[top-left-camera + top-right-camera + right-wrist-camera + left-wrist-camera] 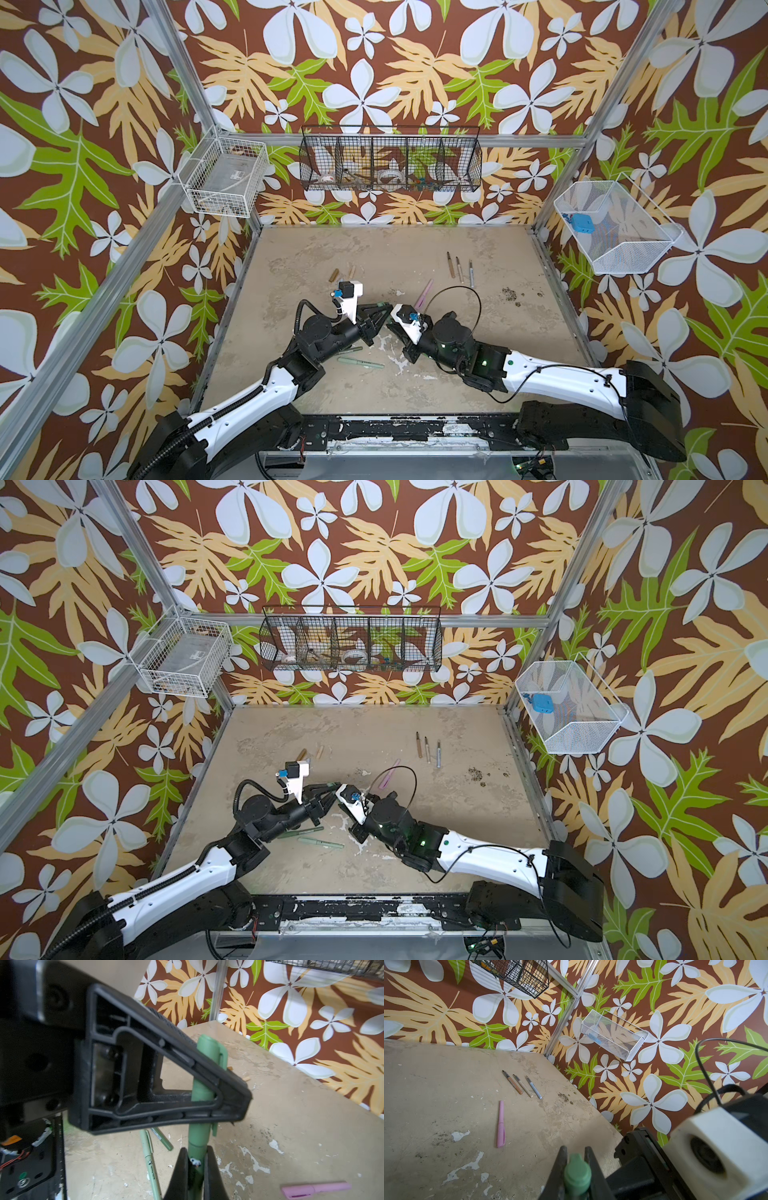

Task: Open the pen caps
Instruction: 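Pull the grippers apart to draw the cap off the green pen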

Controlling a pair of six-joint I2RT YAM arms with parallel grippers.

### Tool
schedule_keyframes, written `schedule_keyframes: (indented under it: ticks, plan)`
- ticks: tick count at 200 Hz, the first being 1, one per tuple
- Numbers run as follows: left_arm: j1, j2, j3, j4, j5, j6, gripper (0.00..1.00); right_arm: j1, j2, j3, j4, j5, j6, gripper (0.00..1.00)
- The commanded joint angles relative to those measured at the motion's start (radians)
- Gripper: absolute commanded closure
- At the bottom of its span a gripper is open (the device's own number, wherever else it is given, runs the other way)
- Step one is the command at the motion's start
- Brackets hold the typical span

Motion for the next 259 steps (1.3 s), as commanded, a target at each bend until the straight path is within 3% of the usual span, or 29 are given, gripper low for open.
schedule_keyframes:
  ticks: [1, 35, 67, 94, 124, 161, 172, 191, 209, 224, 259]
  plan:
    - [0.01, -0.013, 0.004, 0.127, -0.125, 0.013, 1.0, 0.012, 0.014, -0.007, -0.168, -0.021, -0.05, 1.0]
    - [0.011, -0.006, 0.006, 0.129, -0.116, 0.014, 1.0, -0.177, -0.005, -0.04, -0.116, -0.558, 0.041, 1.0]
    - [0.012, -0.012, 0.003, 0.132, -0.109, 0.012, 1.0, -0.241, 0.009, -0.053, -0.084, -0.783, 0.08, 1.0]
    - [0.013, -0.029, 0.0, 0.128, -0.114, 0.015, 1.0, -0.279, 0.03, -0.055, -0.067, -0.886, 0.096, 1.0]
    - [0.013, -0.034, 0.0, 0.125, -0.116, 0.015, 1.0, -0.283, 0.043, -0.044, -0.082, -0.894, 0.088, 1.0]
    - [0.013, 0.007, 0.004, 0.148, -0.078, 0.006, 1.0, -0.25, -0.018, -0.058, -0.054, -0.743, 0.082, 1.0]
    - [0.013, 0.031, 0.007, 0.165, -0.055, 0.007, 1.0, -0.243, -0.04, -0.065, -0.048, -0.691, 0.079, 0.87]
    - [0.011, 0.079, 0.017, 0.183, -0.016, 0.002, 1.0, -0.244, -0.087, -0.075, -0.043, -0.654, 0.072, 0.53]
    - [0.01, 0.095, 0.023, 0.184, -0.007, 0.002, 1.0, -0.244, -0.143, -0.098, -0.033, -0.631, 0.066, 0.35]
    - [0.011, 0.097, 0.022, 0.188, -0.001, 0.001, 1.0, -0.243, -0.185, -0.112, -0.029, -0.602, 0.061, 0.3]
    - [-0.014, 0.128, 0.038, 0.197, 0.047, 0.015, 1.0, -0.244, -0.216, -0.121, -0.032, -0.56, 0.055, 0.33]
